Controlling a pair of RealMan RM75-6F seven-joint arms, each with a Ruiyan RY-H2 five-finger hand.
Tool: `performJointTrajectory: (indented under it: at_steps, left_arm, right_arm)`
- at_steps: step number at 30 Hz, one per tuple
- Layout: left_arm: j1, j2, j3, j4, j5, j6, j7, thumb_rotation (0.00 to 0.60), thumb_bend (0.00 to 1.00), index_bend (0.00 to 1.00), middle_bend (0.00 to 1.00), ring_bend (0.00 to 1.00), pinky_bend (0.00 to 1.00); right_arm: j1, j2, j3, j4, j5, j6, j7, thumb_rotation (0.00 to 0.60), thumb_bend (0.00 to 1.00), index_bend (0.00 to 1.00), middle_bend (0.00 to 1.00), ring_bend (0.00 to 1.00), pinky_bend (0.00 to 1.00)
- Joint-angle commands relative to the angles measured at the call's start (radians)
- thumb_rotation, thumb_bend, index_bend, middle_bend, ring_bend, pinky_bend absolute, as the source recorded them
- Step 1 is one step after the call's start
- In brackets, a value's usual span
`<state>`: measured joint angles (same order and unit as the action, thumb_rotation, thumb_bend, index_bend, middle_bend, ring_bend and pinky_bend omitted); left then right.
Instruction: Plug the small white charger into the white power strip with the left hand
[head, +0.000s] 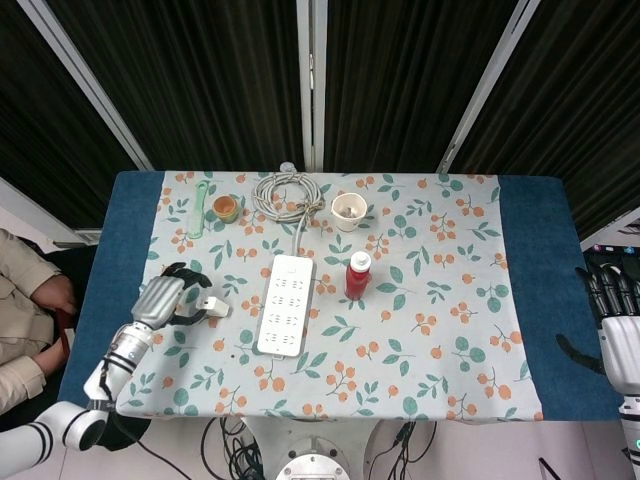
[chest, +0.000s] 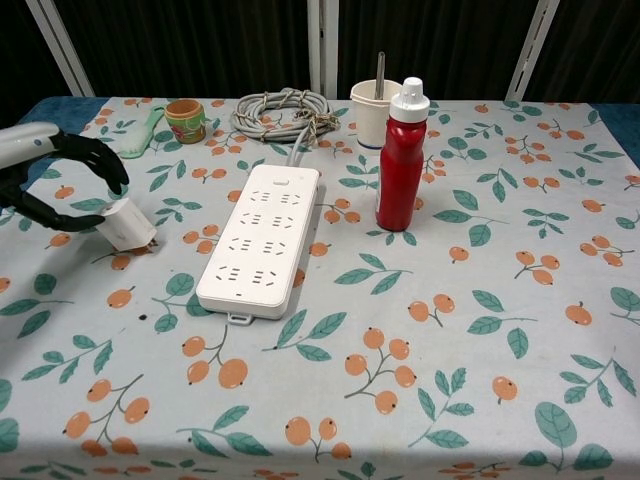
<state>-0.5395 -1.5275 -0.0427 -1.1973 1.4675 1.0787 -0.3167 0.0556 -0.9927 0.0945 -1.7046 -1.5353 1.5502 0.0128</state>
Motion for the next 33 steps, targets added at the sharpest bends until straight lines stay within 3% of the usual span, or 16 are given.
performJointTrajectory:
  at_steps: [1, 19, 25, 28, 33]
  left_arm:
    - [0.003, -0.022, 0.013, 0.024, 0.024, 0.012, 0.0, 0.6, 0.27, 0.34, 0.35, 0.22, 0.12]
    - [-0.012, -0.051, 0.009, 0.055, 0.015, -0.014, 0.069, 0.6, 0.3, 0.39, 0.38, 0.22, 0.12]
    - [-0.014, -0.067, 0.01, 0.082, 0.014, -0.021, 0.054, 0.6, 0.34, 0.46, 0.46, 0.26, 0.13]
    - [-0.015, -0.071, 0.005, 0.092, 0.021, -0.005, 0.047, 0.6, 0.37, 0.54, 0.56, 0.36, 0.2]
    - [-0.032, -0.02, -0.002, -0.001, 0.063, 0.031, 0.041, 0.6, 0.44, 0.62, 0.67, 0.49, 0.49]
  right_arm:
    - [-0.002, -0.002, -0.002, 0.0, 0.001, 0.002, 0.001, 0.6, 0.13, 0.0, 0.02, 0.0, 0.0]
    - [-0.005, -0.016, -0.005, 0.008, 0.012, -0.002, 0.006, 0.6, 0.13, 0.0, 0.02, 0.0, 0.0]
    - [-0.006, -0.025, -0.007, 0.012, 0.015, -0.005, 0.011, 0.6, 0.13, 0.0, 0.02, 0.0, 0.0]
    - [-0.008, -0.026, -0.007, 0.013, 0.012, -0.001, 0.012, 0.6, 0.13, 0.0, 0.02, 0.0, 0.0]
    - [-0.008, -0.031, -0.008, 0.019, 0.007, 0.002, 0.018, 0.6, 0.13, 0.0, 0.02, 0.0, 0.0]
